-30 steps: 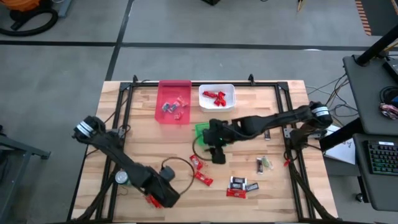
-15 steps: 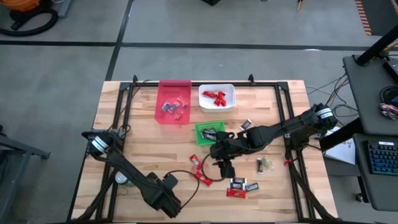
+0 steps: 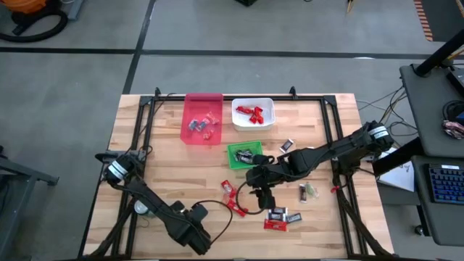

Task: Sort candy
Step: Put the red chocolate bar into the white bin

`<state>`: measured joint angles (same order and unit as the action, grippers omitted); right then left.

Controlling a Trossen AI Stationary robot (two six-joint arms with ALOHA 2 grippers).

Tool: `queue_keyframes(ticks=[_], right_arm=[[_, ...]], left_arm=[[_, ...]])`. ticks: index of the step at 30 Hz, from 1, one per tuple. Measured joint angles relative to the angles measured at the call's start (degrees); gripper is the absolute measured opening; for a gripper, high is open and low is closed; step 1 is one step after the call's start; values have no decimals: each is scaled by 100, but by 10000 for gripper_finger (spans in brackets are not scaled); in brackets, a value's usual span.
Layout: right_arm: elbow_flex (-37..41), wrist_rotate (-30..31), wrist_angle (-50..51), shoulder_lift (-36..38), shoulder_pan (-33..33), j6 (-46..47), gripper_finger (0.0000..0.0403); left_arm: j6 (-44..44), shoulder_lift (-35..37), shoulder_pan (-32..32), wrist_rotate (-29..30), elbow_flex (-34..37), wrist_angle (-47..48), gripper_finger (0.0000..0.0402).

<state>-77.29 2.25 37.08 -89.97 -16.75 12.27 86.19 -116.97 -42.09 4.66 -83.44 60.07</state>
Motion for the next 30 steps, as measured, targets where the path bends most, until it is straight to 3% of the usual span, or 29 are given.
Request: queue_keyframes(ticks=[7,11,18,22,27,30], right_arm=[[440,235,-35,0,-131,171,187],[753,231,-482,0,-197,136,187],[1283,230,-1448,0,-213,-61,185],[1740,230,-2777,0,-210,-311,185],[2445,231,-5443,-88,-193,-660,185],[2691,224,-6551,-188,-87,-901,191]], left_arm=[[-229,12,0,313,-29,-2,10],[-601,117,3,879,-250,134,8],[-1310,627,45,2455,-541,452,1],[-1936,1067,39,3812,-505,400,0],[-3230,1420,84,5045,-503,243,0],[-3777,1531,207,5594,-501,249,0]])
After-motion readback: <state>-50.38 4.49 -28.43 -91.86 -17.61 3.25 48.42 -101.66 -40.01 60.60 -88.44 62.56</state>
